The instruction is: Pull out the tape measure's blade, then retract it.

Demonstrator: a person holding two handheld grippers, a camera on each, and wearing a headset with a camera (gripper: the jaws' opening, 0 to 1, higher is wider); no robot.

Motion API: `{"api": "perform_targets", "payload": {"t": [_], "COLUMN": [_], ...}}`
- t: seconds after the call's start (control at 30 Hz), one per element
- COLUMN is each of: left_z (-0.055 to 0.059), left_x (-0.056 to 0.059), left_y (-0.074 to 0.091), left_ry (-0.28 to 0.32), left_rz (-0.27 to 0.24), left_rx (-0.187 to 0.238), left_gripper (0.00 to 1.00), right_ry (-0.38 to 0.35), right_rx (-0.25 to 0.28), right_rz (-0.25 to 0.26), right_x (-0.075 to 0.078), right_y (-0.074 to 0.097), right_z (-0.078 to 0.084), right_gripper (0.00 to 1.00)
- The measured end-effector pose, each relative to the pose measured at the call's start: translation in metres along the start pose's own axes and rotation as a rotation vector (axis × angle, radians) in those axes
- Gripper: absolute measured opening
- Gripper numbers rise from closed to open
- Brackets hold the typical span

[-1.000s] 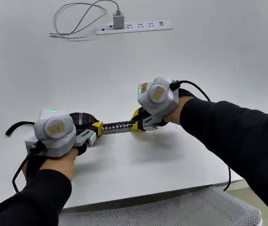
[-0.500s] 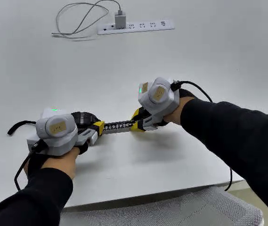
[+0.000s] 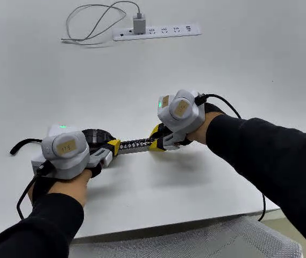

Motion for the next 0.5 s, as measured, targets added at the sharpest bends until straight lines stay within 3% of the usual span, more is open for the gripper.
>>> {"api": "perform_targets", "payload": {"t": [0.27, 0.3, 0.5], "left_z": [0.0004, 0.0004, 0.0002], "left_x": [-0.0013, -0.0015, -0.0023], "left_y": [-0.0010, -0.0008, -0.0021], "left_ry": [0.001, 0.004, 0.010], "left_rz": [0.004, 0.007, 0.005], "left_rx": [-0.001, 0.000, 0.000], "left_gripper": [0.58, 0.58, 0.58], "right_ry": [-0.023, -0.043, -0.015], "right_rx": [0.010, 0.021, 0.024], "right_rz": [-0.008, -0.036, -0.026], "right_x": [-0.0025, -0.0052, -0.0040], "right_y": [-0.0016, -0.0025, -0.0036], "right_z": [-0.0022, -0.0038, -0.0057], "right_gripper": [0.10, 0.10, 0.10]}}
Point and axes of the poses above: the centre of the closed fingertips' face, and the gripper's own axes: y roughly backward along the fingers, x roughly to its right, z roughly out of its underside, the point moved 2 cm from there along y, roughly backward along the fingers, and after that the axes turned 4 degrees about -x, right-handed, at the moved point
